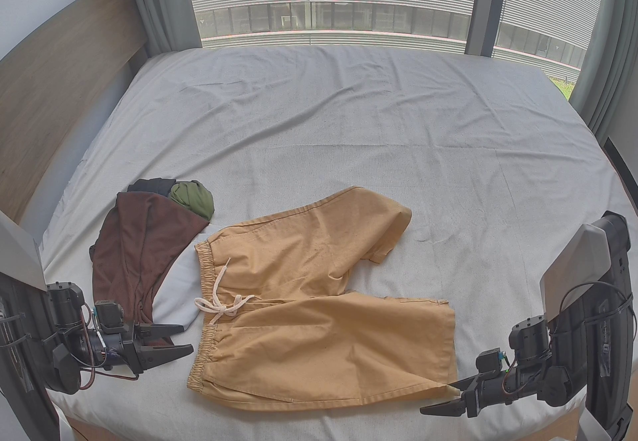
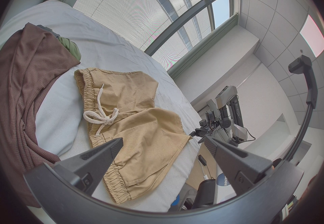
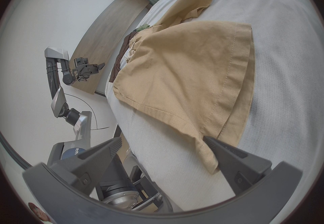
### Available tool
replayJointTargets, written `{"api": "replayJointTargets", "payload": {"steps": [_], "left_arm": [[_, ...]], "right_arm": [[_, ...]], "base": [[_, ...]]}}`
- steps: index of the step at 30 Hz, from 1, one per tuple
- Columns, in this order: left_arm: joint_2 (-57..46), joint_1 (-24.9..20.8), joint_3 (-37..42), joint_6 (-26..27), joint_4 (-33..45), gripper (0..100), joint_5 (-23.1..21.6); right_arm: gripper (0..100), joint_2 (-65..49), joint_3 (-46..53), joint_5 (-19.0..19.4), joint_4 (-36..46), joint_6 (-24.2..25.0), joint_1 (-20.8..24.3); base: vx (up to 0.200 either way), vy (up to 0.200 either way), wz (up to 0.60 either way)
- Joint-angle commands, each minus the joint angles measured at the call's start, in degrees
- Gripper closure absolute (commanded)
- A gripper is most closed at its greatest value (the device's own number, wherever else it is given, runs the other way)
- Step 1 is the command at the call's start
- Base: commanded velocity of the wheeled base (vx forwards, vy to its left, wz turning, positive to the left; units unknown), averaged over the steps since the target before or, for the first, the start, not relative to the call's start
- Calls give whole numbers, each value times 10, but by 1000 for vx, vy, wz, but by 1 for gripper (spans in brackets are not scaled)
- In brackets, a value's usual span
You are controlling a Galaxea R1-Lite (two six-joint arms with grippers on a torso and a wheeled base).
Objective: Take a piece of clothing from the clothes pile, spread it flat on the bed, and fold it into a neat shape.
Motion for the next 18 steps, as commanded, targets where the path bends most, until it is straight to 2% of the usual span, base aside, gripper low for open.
{"api": "replayJointTargets", "payload": {"steps": [1, 8, 13, 18], "left_arm": [[0, 0, 1, 0, 0, 0, -1], [-3, -4, -2, -1, 0, 0, -1], [-21, -9, -14, -4, 0, 0, -1], [-49, -21, -40, -25, 0, 0, -1]], "right_arm": [[0, 8, 10, 0, 0, -1, 3], [0, -2, 10, 8, -2, -7, -6], [0, -107, 10, 57, -1, -4, -54], [0, -204, -25, 70, 0, 28, -77]], "base": [[0, 0, 0], [0, 0, 0], [0, 0, 0], [0, 0, 0]]}}
